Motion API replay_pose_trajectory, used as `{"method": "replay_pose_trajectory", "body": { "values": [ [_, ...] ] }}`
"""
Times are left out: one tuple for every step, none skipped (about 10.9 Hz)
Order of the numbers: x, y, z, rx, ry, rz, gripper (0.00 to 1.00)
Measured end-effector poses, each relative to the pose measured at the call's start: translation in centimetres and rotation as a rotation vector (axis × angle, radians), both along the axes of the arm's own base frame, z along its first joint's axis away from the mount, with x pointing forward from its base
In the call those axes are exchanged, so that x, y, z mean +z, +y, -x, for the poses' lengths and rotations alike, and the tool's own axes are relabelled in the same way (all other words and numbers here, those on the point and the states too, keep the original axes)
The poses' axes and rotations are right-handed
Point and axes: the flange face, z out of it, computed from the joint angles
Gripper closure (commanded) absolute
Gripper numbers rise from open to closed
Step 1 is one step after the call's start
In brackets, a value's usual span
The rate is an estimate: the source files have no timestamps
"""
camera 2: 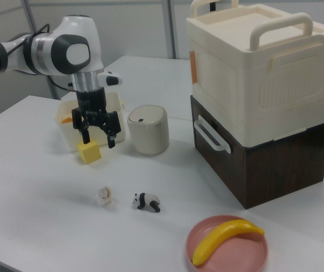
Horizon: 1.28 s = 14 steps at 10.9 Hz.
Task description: Open the trash can
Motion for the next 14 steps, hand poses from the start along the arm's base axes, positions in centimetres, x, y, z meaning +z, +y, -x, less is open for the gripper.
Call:
{"method": "replay_pose_trajectory", "body": {
  "values": [
    [-0.7,0.0,0.0,0.004,-0.003,-0.001,0.0],
    [-1.4,0.0,0.0,0.008,-0.004,-0.001,0.0],
    [-2.0,0.0,0.1,0.015,-0.001,0.0,0.0],
    [-2.7,0.0,0.2,0.026,0.0,0.0,0.0],
    [-3.3,0.0,0.3,0.039,0.003,0.0,0.0],
    [-4.1,0.0,0.5,0.046,0.008,0.006,0.0],
    [-4.8,0.0,0.7,0.05,0.009,0.009,0.0],
    [-5.3,0.0,0.7,0.053,0.004,0.009,0.0],
    [-5.5,0.0,0.6,0.055,-0.012,0.008,0.04],
    [-5.5,-0.1,0.3,0.054,-0.034,0.007,0.16],
    [-5.4,-0.2,0.1,0.048,-0.052,0.007,0.42],
    [-5.1,-0.4,-0.4,0.028,-0.093,0.009,0.61],
    [-4.3,-0.6,-1.2,0.012,-0.156,0.008,0.76],
    [-3.1,-0.5,-2.2,0.004,-0.214,-0.007,0.89]
  ]
}}
